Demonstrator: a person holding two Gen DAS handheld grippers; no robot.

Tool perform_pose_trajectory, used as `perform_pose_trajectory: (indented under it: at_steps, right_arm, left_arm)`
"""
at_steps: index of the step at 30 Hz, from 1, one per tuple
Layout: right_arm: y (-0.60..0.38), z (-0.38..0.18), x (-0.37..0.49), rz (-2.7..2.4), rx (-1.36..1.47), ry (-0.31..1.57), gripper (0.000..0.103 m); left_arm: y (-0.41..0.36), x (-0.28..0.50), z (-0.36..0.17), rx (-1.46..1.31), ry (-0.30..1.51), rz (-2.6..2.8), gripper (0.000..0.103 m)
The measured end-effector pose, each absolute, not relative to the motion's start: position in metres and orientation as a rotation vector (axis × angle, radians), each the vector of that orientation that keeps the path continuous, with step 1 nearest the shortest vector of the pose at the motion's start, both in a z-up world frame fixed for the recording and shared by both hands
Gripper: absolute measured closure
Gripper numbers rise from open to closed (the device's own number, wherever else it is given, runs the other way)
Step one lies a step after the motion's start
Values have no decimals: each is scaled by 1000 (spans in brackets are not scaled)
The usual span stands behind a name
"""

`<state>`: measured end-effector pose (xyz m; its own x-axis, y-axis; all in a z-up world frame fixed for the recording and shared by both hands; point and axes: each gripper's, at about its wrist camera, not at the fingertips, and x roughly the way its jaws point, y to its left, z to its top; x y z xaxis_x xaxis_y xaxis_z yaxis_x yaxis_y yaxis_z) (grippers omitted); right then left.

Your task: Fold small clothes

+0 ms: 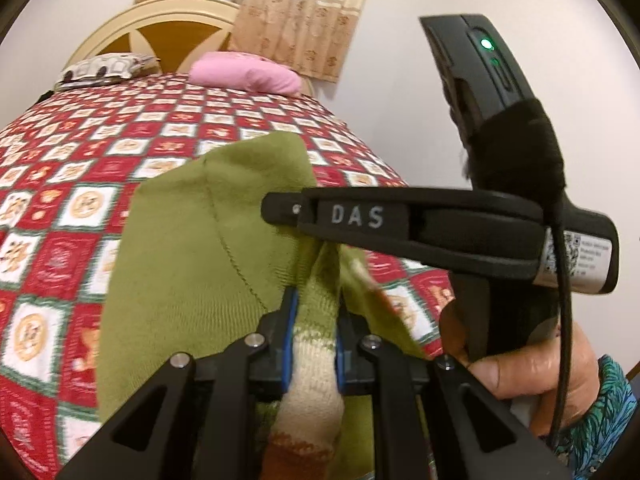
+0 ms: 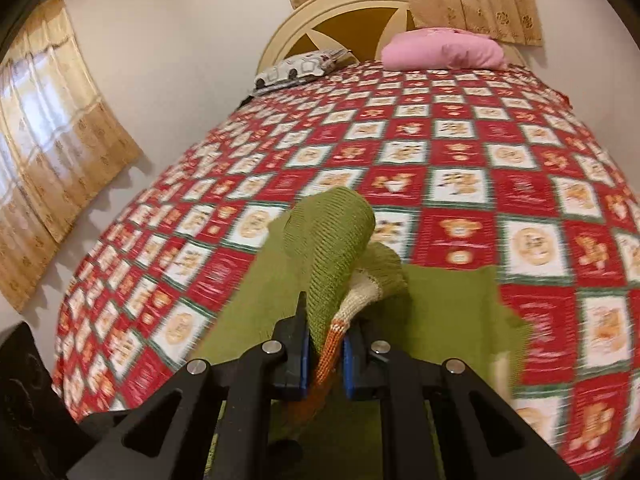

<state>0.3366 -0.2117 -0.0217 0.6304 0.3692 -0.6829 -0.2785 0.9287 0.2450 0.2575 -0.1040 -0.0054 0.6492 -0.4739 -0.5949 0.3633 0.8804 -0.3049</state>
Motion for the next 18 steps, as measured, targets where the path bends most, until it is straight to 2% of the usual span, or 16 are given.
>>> perform_pose_trajectory:
  at_steps: [18]
  right_arm:
    - [-288, -75, 357, 333, 117, 930, 91]
  left_arm:
    - [-170, 281, -43, -137, 830, -438, 87]
